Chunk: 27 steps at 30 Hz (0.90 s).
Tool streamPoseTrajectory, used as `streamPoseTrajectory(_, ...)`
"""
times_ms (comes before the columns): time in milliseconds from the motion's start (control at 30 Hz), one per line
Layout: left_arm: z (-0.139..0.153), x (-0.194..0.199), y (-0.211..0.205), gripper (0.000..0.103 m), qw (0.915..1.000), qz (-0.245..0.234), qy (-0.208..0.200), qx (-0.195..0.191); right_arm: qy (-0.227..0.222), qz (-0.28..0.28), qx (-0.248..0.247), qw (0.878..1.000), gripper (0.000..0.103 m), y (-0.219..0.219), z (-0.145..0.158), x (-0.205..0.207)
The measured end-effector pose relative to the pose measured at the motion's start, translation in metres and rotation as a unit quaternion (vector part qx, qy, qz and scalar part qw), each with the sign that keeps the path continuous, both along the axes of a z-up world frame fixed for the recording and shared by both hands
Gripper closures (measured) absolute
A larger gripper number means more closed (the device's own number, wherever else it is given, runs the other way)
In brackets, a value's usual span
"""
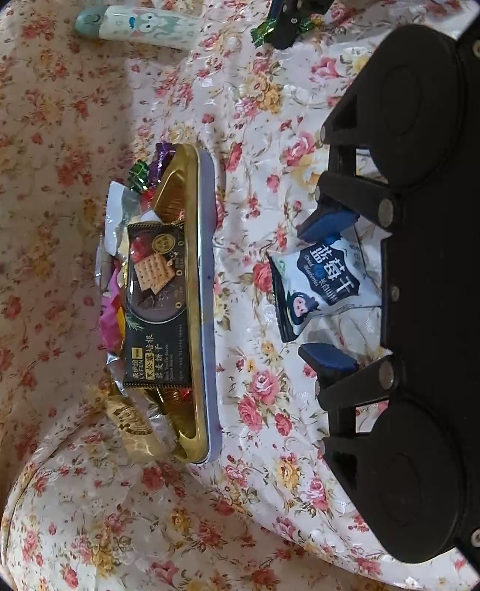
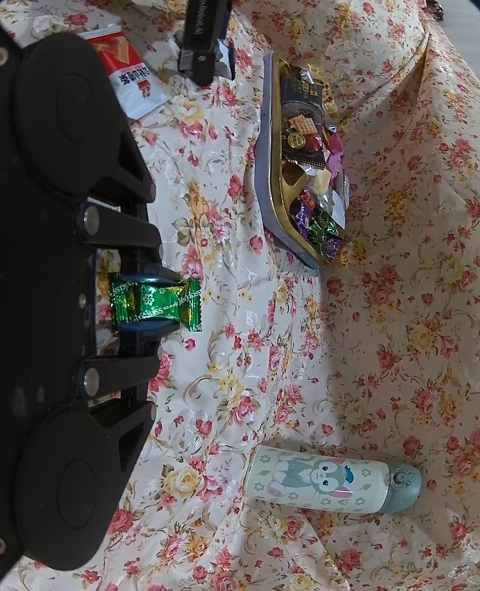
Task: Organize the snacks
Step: 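Close left gripper on the dark-blue milk candy pack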
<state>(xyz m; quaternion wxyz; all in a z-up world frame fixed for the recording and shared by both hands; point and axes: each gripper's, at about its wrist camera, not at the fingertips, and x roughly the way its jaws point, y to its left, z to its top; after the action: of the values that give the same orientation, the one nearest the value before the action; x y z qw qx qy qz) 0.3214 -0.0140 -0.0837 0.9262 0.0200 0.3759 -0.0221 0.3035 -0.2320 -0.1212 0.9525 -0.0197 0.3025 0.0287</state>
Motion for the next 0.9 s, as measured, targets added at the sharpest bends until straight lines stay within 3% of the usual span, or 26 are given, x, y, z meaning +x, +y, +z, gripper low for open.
streamPoseTrajectory(533,-0.009,0.016,0.008,0.031,0.9981,-0.048,-0.037,-0.011,0.0,-0.003,0.001,1.0,0.082,0.0,0.0,0.0)
streamPoseTrajectory(900,-0.007,0.003,0.008,0.044,0.9969,-0.057,-0.052,-0.015,0.001,-0.007,0.005,1.0,0.082,-0.002,-0.001,0.0)
